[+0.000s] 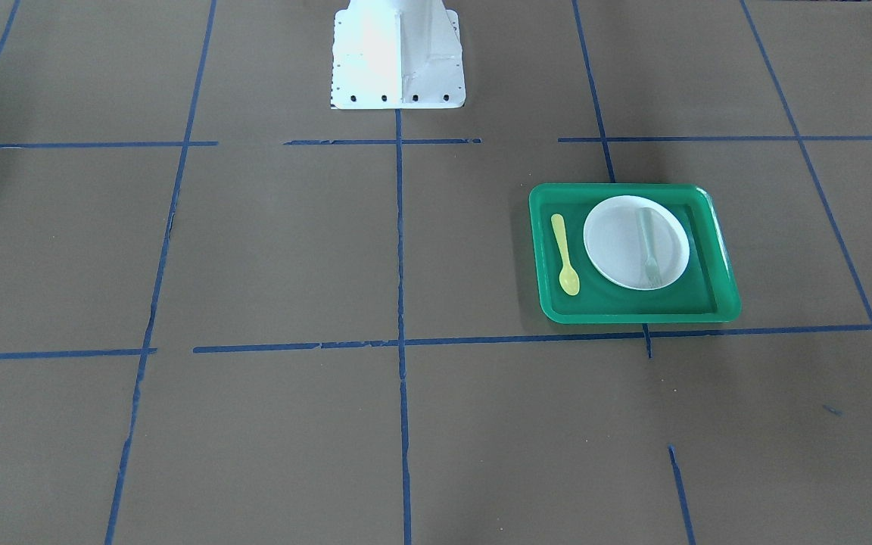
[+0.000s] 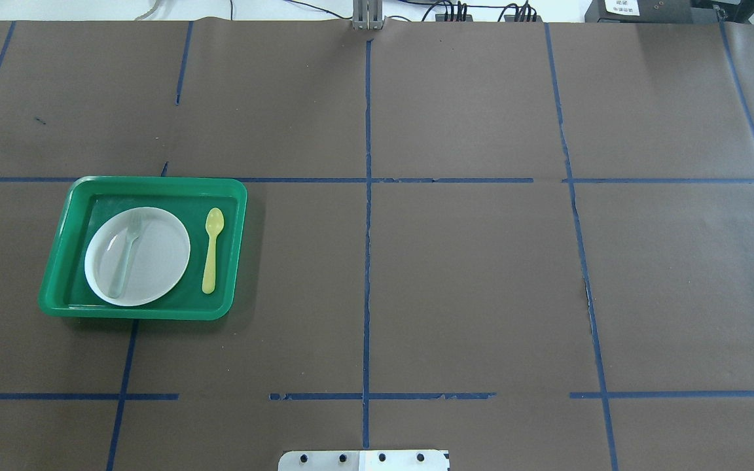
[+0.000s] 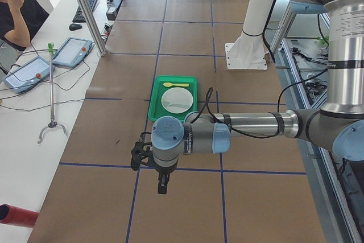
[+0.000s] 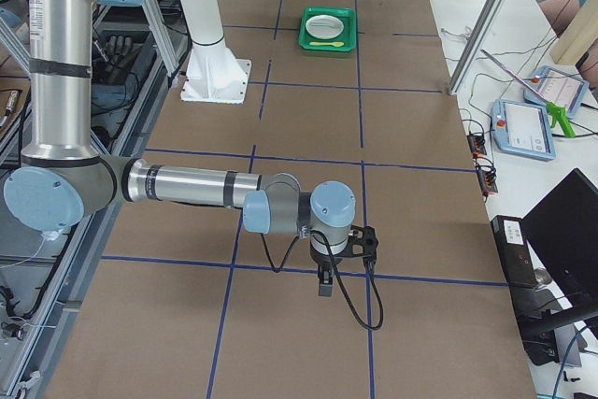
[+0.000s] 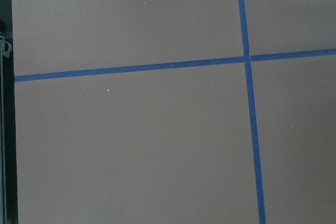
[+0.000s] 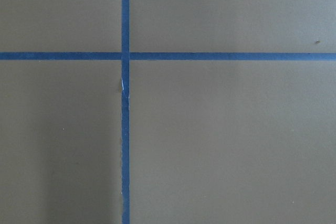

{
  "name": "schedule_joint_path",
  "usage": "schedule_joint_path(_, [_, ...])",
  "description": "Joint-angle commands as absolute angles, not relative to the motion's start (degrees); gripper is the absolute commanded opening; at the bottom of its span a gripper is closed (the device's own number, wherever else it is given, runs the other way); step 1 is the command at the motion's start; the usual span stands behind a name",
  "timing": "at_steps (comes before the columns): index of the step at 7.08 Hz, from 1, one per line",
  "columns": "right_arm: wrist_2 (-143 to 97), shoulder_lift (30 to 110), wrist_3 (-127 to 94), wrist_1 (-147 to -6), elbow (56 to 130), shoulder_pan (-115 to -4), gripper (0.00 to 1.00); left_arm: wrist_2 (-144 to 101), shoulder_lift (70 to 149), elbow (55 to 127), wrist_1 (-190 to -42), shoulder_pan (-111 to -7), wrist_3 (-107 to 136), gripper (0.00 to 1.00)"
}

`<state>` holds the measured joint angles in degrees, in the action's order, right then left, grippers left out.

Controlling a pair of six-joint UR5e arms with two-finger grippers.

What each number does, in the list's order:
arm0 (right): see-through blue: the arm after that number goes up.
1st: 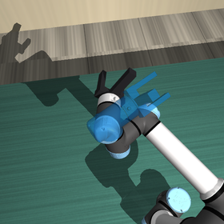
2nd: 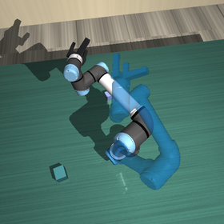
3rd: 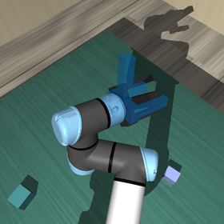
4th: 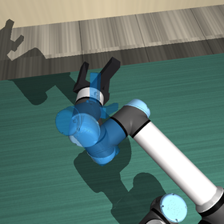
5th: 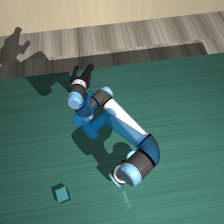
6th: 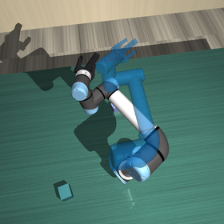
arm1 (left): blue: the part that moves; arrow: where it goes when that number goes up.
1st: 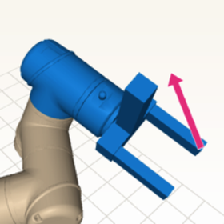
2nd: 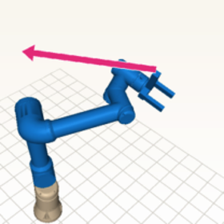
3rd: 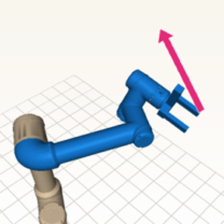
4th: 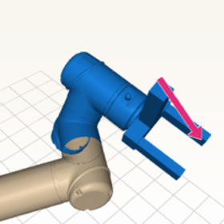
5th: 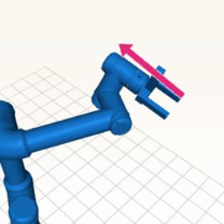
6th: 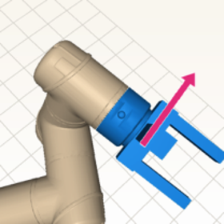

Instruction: Place spoon

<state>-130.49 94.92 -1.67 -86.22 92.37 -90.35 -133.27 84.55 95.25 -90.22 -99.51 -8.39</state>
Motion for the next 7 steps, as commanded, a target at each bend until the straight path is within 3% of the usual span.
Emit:
schedule_joint_path(1, [-130.5,94.8,-1.7,-86.2,92.4,-90.4,1.0,-133.2,84.0,95.6,-90.4,-99.2,-7.6,1.0])
schedule_joint_path(7, [-130.5,94.8,-1.7,-86.2,92.4,-90.4,1.0,-133.2,82.1,95.6,-94.8,-99.2,-7.6,1.0])
